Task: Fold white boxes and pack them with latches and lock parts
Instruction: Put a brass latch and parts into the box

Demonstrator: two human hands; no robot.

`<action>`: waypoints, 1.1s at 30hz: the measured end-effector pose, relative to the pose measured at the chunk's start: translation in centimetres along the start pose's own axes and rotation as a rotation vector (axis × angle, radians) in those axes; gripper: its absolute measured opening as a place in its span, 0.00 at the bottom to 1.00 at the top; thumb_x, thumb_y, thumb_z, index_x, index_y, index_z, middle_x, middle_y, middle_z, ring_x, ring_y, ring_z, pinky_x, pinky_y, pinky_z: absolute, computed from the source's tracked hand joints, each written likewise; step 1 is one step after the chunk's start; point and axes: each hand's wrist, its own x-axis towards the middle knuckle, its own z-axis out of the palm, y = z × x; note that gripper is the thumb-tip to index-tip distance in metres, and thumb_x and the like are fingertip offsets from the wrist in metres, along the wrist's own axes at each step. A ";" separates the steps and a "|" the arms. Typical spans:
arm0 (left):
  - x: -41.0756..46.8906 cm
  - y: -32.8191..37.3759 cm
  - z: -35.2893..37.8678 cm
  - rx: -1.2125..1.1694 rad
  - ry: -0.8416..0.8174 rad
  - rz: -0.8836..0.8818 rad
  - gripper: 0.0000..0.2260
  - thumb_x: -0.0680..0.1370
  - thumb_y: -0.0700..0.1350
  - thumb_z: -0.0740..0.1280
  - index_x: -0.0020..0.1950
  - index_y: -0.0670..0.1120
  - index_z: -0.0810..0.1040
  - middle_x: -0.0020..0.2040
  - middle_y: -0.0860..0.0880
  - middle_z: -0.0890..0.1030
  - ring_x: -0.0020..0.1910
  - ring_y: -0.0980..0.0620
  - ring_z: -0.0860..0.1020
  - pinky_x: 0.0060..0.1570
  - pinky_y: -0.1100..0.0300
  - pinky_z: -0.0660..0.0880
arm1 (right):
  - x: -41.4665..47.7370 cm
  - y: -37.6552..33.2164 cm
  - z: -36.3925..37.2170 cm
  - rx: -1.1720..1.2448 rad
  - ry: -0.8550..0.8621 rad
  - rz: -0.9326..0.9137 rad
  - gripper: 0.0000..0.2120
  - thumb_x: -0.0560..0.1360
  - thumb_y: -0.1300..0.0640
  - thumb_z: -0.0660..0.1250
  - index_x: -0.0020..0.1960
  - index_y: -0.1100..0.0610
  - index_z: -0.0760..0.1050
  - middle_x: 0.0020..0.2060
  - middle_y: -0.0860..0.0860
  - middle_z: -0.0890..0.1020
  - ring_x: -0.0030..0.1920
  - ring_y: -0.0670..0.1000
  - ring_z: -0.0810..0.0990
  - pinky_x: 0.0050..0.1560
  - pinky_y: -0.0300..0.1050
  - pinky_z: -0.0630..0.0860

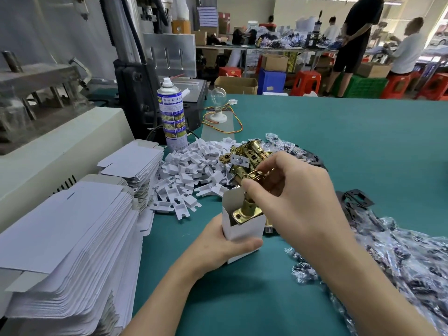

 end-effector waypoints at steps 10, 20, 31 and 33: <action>-0.1 -0.3 -0.3 0.029 -0.041 0.006 0.14 0.76 0.41 0.78 0.57 0.56 0.82 0.55 0.52 0.87 0.58 0.53 0.84 0.55 0.60 0.80 | 0.2 -1.3 1.5 -0.118 -0.041 0.041 0.12 0.73 0.41 0.72 0.47 0.47 0.76 0.34 0.43 0.80 0.41 0.50 0.80 0.43 0.48 0.77; 0.0 0.2 -0.2 0.018 -0.051 0.009 0.17 0.75 0.41 0.73 0.54 0.64 0.84 0.49 0.63 0.86 0.49 0.67 0.83 0.45 0.71 0.78 | -2.2 -0.6 3.4 -0.219 -0.192 0.123 0.12 0.76 0.37 0.66 0.48 0.45 0.78 0.42 0.42 0.81 0.46 0.47 0.80 0.44 0.46 0.76; -0.2 0.2 -0.4 0.075 -0.077 0.001 0.13 0.76 0.43 0.73 0.55 0.61 0.84 0.50 0.60 0.87 0.51 0.64 0.84 0.45 0.71 0.78 | -3.2 0.3 3.5 -0.220 -0.343 0.110 0.21 0.80 0.34 0.56 0.51 0.45 0.81 0.44 0.45 0.84 0.48 0.49 0.81 0.49 0.49 0.78; -0.3 0.5 -0.3 0.057 -0.098 0.025 0.17 0.77 0.42 0.73 0.58 0.63 0.84 0.56 0.59 0.87 0.58 0.62 0.84 0.52 0.70 0.78 | -3.2 0.5 3.1 -0.165 -0.345 0.106 0.18 0.80 0.35 0.58 0.55 0.44 0.81 0.48 0.43 0.85 0.51 0.47 0.81 0.51 0.48 0.78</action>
